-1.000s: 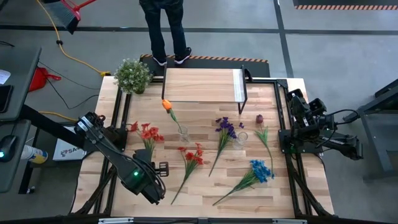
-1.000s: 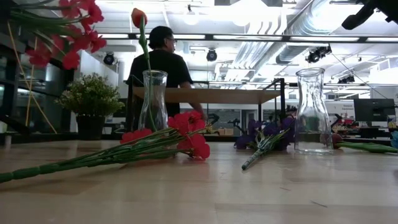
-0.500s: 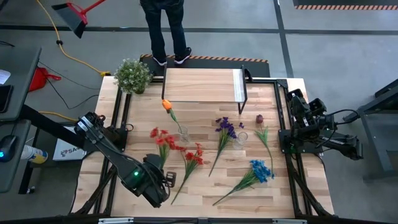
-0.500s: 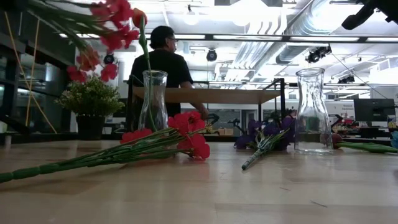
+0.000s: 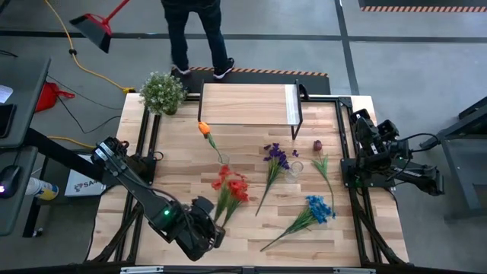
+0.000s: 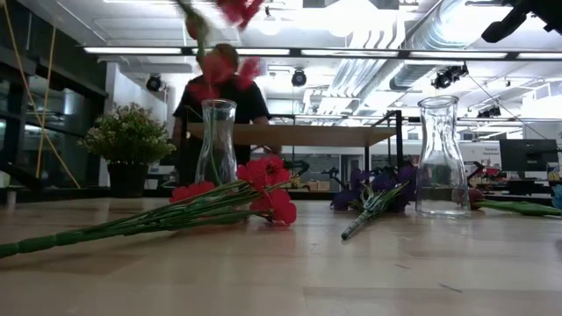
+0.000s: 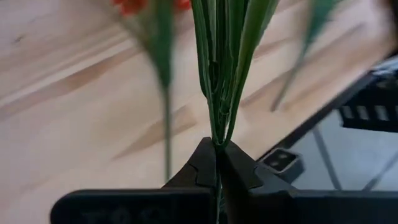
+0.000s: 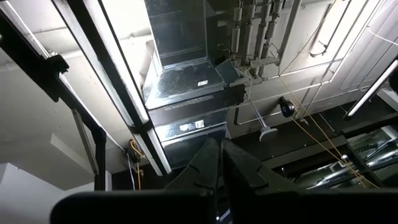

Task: Pick and place flowers into a vace then onto a shelf
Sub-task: Put the left orange flowers into the left transparent vase

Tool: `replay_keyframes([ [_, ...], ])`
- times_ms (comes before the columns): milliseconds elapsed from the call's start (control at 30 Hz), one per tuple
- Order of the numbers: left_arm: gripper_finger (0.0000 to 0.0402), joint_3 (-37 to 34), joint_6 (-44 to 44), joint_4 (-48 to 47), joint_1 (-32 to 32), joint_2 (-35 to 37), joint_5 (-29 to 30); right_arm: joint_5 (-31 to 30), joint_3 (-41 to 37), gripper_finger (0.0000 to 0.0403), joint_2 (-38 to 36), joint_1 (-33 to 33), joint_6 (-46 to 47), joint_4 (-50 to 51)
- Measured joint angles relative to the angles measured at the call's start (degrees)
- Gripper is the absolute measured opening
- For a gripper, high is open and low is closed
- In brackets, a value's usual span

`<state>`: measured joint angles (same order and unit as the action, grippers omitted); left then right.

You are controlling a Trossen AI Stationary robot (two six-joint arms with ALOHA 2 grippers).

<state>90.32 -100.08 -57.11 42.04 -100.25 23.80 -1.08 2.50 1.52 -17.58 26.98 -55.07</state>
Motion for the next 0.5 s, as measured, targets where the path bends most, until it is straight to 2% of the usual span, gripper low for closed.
replay_keyframes([
  [167,0.0037,0.0,5.75,3.69,-0.04,0.0,5.56,0.02,0.0,0.0012,0.0,-0.01,0.0,0.02],
  [500,0.0037,0.0,16.12,5.35,-0.58,0.25,16.41,-0.01,0.0,0.0012,0.0,0.02,1.27,0.02],
])
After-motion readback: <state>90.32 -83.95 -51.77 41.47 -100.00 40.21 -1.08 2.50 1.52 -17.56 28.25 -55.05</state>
